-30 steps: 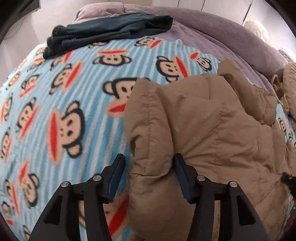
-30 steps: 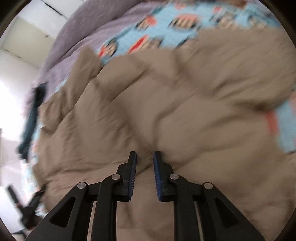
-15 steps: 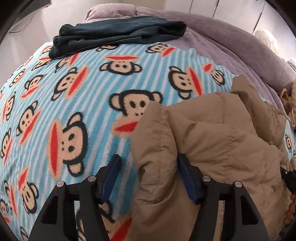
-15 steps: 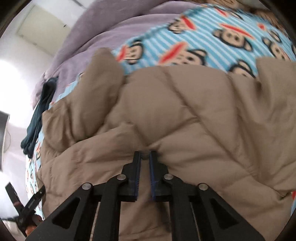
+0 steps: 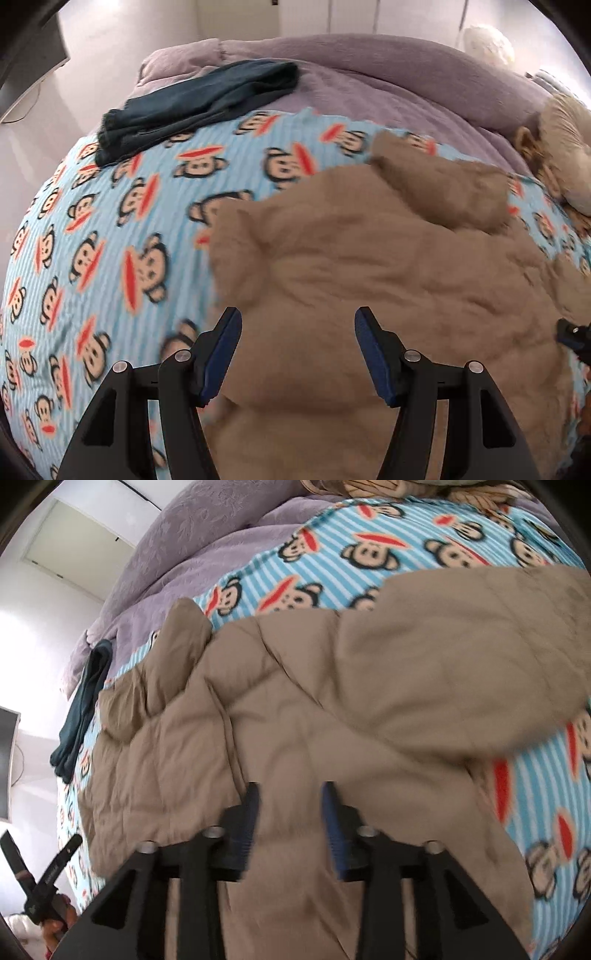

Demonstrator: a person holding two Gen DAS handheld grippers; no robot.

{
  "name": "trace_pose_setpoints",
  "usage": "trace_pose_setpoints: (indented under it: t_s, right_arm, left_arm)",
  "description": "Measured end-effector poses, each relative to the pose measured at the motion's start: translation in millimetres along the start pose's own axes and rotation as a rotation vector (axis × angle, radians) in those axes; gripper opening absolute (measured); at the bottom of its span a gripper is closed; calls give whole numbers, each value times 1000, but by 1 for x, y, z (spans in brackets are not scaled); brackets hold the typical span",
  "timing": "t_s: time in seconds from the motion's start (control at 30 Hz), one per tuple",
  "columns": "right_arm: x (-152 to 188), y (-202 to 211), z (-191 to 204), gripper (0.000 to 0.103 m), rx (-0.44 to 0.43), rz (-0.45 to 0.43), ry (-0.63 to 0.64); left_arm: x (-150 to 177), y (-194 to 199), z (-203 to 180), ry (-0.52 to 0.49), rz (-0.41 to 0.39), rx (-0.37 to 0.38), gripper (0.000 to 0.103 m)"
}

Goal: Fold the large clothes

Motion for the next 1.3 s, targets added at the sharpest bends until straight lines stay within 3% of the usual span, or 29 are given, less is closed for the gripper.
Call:
trace_pose_setpoints:
  t_s: [0.1,0.13,0.17,0.2,0.27,0.33,0.5,0.63,0.77,0.93,1.03,1.3]
  right_arm:
    - [19,13,-18,47,-6,24,-23]
    - [22,15,-23,53,-8,28,-33]
    - [25,19,-30,58,-8,32,-46]
    - [29,24,-40,65,-10,35,-64]
    - [33,31,-51,68,-17,36,-87]
    - [35,38,-67,80,-10,35,-104]
    - [35,53,-106,84,-15,19,-158]
    - [25,63,-140,103,-33,-15,-213]
    - [11,74,-173,103,-49,-71,-254]
    - [-20,75,-217,103,46,-55,-260]
    - [-42,76,-248,103,52,-86,-300]
    - [-83,60,-318,103,-47,-149,-513]
  left_arm:
    - [14,11,-30,-9,16,31,65]
    - [18,14,-39,-12,17,38,68]
    - [22,17,-49,-17,21,42,90]
    - [25,20,-59,-23,17,45,103]
    - [30,26,-77,-49,4,55,103]
    - [36,28,-95,-79,23,65,103]
    - [47,30,-134,-121,45,80,103]
    - [52,30,-158,-134,55,87,103]
    - [57,28,-182,-139,72,97,103]
    - [63,25,-204,-145,82,82,103]
    - [65,17,-214,-148,102,88,103]
    - [64,3,-230,-136,120,103,103]
Point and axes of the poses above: each gripper's, at about its wrist camera, not at the fingertips, and y roughly against the way its jaws point, z to its left, x to its underside, the point moved 5 cm from there along -y, roughly the way its jaws point, and after that the axes turned 2 degrees about x, right-handed, at the moved point
